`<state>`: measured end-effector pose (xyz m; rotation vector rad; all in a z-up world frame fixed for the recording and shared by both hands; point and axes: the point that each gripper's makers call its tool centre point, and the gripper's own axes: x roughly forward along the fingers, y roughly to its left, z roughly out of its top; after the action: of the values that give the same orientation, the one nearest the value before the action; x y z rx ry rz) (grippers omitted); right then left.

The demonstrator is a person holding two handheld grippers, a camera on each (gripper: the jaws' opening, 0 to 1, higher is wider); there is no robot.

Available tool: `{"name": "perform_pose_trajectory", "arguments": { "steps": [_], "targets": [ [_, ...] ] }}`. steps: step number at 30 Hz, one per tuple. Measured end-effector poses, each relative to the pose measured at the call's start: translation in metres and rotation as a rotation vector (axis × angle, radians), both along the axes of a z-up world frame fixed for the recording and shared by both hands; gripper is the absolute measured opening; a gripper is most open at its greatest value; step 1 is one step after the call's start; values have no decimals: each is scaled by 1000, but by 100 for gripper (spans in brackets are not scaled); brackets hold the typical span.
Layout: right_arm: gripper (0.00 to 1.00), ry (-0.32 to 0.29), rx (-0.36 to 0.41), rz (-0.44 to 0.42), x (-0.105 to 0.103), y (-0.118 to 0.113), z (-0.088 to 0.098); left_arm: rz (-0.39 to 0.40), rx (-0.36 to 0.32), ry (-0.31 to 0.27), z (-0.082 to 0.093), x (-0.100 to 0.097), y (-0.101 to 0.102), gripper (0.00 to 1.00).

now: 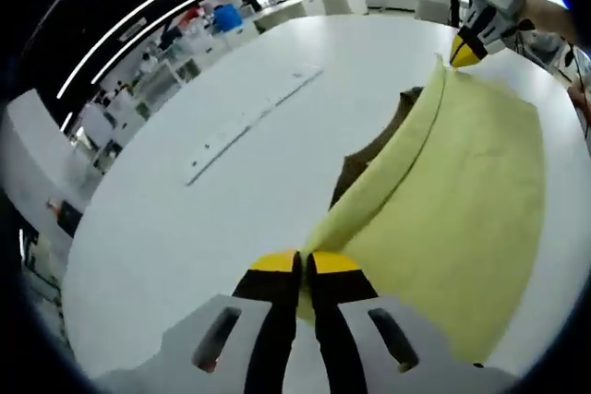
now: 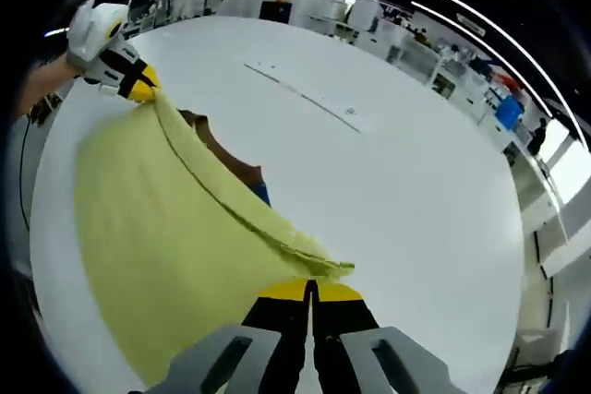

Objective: Fold the garment on the visible template until the final outline fits inside the template.

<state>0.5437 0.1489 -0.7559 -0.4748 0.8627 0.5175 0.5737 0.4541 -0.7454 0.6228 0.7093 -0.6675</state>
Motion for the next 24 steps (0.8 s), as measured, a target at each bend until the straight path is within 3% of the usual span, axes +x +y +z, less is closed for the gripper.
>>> {"name": "perform_pose_trajectory", "arguments": {
  "steps": [3,9,13,17,20,22,24],
  "targets": [
    [0,11,-4,10,0,0,-5,-14,20,3,-6,0,3,5],
    [0,-10,15,42,1,7,3,-7,-1,-1,-3,2,10,21],
    [9,-26,13,60,2,9,8,-50,-10,-13,1,-1,11,31],
    [13,-34,44,21,7,7,8,-60,36,-71,5,6,21,35],
    [14,-38,62,-31,13,4,6,-24,48,-93,3,14,28,35],
    [15,-36,71,-49,16,4,4,43,51,-101,2,20,35,34],
    [17,-35,101,-78,17,6,4,78,13,-91,2,22,36,34]
  ]
}}
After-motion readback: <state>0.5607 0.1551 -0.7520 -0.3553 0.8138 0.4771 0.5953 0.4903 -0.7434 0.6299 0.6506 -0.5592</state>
